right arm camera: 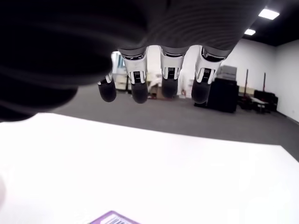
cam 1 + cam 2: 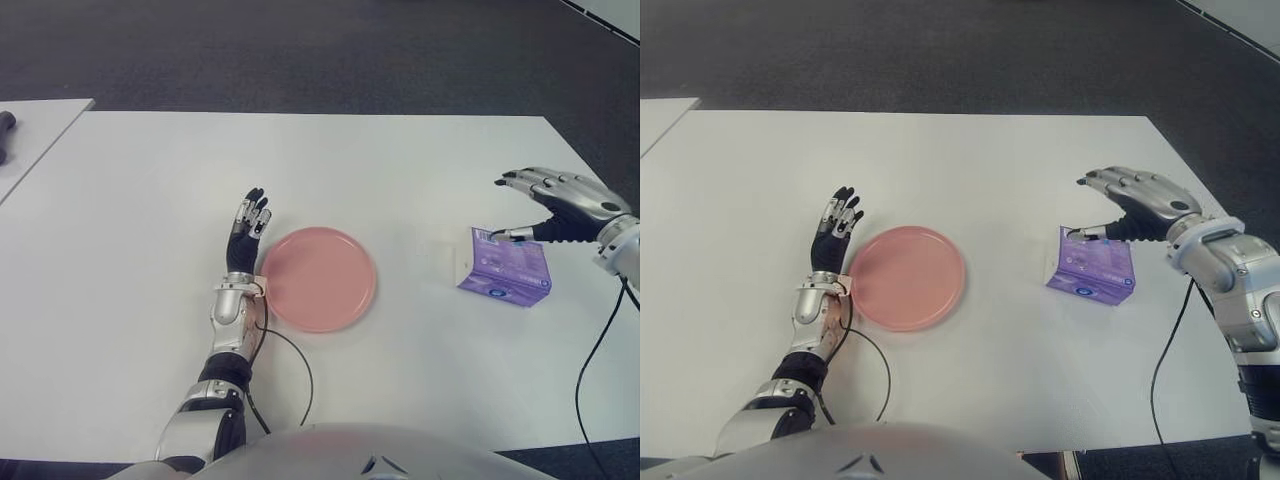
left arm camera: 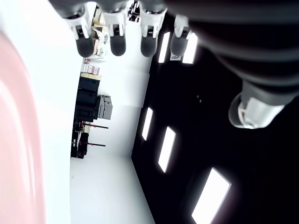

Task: Put the tissue paper into the plate.

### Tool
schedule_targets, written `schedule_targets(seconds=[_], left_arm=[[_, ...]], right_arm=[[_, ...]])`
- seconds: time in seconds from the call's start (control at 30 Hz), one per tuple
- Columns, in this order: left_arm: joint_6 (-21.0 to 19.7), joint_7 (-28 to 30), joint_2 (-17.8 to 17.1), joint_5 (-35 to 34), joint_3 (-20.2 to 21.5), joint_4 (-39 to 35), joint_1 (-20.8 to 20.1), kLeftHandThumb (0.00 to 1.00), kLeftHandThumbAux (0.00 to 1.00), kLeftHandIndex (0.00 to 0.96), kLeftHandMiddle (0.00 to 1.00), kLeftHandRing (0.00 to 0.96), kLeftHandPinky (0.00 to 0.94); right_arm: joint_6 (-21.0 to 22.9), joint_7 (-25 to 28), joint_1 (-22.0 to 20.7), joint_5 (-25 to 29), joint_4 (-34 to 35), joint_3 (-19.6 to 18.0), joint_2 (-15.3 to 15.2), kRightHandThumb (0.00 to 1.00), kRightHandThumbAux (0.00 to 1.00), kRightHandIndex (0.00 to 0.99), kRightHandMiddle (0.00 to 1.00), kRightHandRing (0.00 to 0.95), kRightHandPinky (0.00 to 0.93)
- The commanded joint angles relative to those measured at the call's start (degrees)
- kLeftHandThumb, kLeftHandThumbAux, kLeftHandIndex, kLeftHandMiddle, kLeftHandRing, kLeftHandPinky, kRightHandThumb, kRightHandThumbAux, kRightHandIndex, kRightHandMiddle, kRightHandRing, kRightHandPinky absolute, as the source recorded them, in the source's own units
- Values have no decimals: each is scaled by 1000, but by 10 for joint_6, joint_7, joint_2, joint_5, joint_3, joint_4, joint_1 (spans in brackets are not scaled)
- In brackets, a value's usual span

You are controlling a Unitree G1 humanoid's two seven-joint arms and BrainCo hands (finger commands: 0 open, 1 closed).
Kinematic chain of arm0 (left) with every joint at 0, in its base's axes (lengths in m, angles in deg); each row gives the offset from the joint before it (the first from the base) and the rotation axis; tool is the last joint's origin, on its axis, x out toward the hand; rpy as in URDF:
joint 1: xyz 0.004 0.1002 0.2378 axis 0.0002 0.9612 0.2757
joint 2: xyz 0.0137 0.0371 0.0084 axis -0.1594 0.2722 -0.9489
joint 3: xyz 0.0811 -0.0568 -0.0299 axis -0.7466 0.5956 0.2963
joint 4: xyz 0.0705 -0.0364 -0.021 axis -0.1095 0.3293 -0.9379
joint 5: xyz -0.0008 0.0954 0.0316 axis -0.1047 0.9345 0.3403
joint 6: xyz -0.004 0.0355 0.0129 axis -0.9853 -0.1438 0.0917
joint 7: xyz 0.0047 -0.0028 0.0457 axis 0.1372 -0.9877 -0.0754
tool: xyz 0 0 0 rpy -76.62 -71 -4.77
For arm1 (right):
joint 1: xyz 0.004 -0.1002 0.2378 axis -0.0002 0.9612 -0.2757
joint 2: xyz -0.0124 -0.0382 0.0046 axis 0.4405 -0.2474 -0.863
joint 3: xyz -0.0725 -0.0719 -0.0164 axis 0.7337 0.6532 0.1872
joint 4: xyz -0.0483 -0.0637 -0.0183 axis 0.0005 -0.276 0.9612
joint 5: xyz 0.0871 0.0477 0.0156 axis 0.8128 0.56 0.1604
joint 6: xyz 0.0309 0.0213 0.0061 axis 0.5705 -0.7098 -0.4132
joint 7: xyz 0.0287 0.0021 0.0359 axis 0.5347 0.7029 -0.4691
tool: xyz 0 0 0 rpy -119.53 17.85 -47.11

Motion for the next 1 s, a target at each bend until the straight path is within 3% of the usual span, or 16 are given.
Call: schedule_targets(seconds=[0.03, 0.53, 0.9, 0.97, 1.0], left_arm=[[-7, 6, -2, -4, 2, 6, 16, 41, 438, 0, 0, 0, 0], [-6, -7, -6, 3, 2, 8, 17, 48, 435, 0, 0, 0, 0], [-10, -11, -5, 6, 3, -3, 22, 46, 447, 0, 0, 0, 0], [-9, -11, -5, 6, 3, -4, 23, 44, 447, 0, 0, 0, 0], [-9, -12, -5, 6, 3, -4, 23, 43, 447, 0, 0, 0, 0]], right_arm=[[-22, -16, 16, -2, -13, 7, 8, 555, 237, 0, 0, 0, 0], [-96, -94, 8, -10, -135, 47, 18, 630, 324, 0, 0, 0, 0], [-118, -105, -3, -12, -173, 73, 20, 574, 341, 0, 0, 0, 0], [-159, -175, -12, -61, -293, 118, 24, 532, 311, 0, 0, 0, 0], [-168, -185, -16, -79, -329, 136, 20, 519, 301, 0, 0, 0, 0]])
